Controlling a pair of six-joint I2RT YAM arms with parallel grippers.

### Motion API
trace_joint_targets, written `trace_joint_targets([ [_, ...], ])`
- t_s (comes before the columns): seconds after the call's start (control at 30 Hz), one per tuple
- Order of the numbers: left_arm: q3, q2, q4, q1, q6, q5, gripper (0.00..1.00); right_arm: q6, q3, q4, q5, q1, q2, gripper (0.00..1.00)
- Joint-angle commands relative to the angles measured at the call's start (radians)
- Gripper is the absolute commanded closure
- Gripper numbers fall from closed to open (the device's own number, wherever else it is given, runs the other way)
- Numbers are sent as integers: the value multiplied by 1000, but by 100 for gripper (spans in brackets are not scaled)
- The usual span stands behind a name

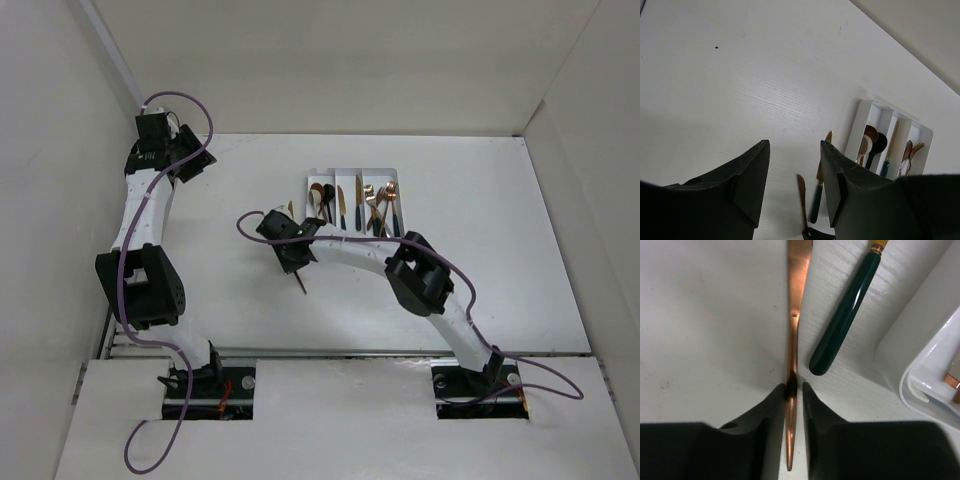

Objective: Sort the eating utensils into containers

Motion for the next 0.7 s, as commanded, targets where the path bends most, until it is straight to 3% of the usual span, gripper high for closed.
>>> trace_joint_targets([
  [0.0, -11, -56, 24, 5, -7, 11, 58, 7, -10, -20, -6, 5, 52, 79],
  [0.1, -11, -56, 24, 5, -7, 11, 58, 7, -62, 17, -15, 5, 19, 100],
  [0.37, -11, -56, 24, 5, -7, 11, 58, -83, -77, 97, -67, 14, -85, 100],
  [0.67, -11, -56, 24, 5, -7, 11, 58, -57, 8, 149, -67, 14, -185, 100],
])
